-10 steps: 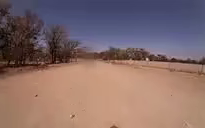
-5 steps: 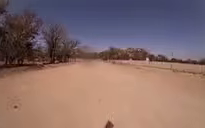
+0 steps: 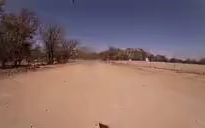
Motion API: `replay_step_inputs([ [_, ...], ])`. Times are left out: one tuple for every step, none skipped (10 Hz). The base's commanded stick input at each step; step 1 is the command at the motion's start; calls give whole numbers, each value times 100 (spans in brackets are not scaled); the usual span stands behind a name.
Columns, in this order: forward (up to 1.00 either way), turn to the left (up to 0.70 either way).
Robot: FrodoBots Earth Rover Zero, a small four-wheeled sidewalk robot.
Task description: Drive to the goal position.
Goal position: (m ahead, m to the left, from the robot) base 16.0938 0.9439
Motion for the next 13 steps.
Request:
replay_step_inputs([
  [100, 0],
  [100, 0],
  [100, 0],
  [100, 0],
  [100, 0],
  [100, 0],
  [100, 0],
  [100, 0],
  [100, 0],
  [100, 0],
  [100, 0],
  [100, 0],
  [100, 0],
])
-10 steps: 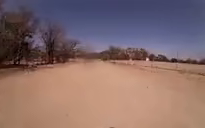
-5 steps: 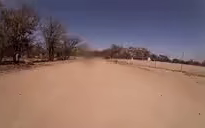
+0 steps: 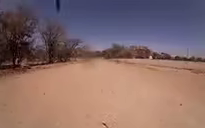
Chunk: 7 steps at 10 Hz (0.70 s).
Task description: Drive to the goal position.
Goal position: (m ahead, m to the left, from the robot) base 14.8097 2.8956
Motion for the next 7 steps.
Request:
replay_step_inputs([
  [100, 0],
  [100, 0],
  [100, 0],
  [100, 0],
  [100, 0],
  [100, 0],
  [100, 0],
])
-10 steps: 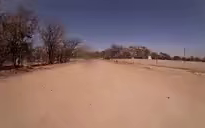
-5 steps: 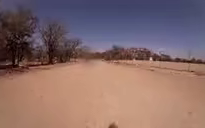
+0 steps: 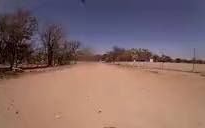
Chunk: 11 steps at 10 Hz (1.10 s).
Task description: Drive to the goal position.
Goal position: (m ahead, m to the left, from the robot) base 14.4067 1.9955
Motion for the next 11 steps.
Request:
replay_step_inputs([
  [100, 0],
  [100, 0],
  [100, 0],
  [100, 0],
  [100, 0],
  [100, 0],
  [100, 0],
  [100, 0],
  [100, 0],
  [100, 0],
  [100, 0],
])
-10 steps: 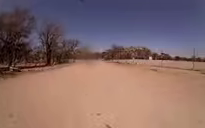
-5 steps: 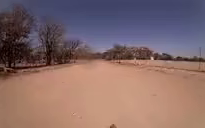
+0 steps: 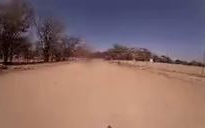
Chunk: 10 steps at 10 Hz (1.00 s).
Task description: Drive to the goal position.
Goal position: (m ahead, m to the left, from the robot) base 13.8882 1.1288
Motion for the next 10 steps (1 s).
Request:
replay_step_inputs([
  [100, 0],
  [100, 0],
  [100, 0],
  [100, 0],
  [100, 0],
  [100, 0],
  [100, 0],
  [100, 0],
  [100, 0],
  [100, 0],
])
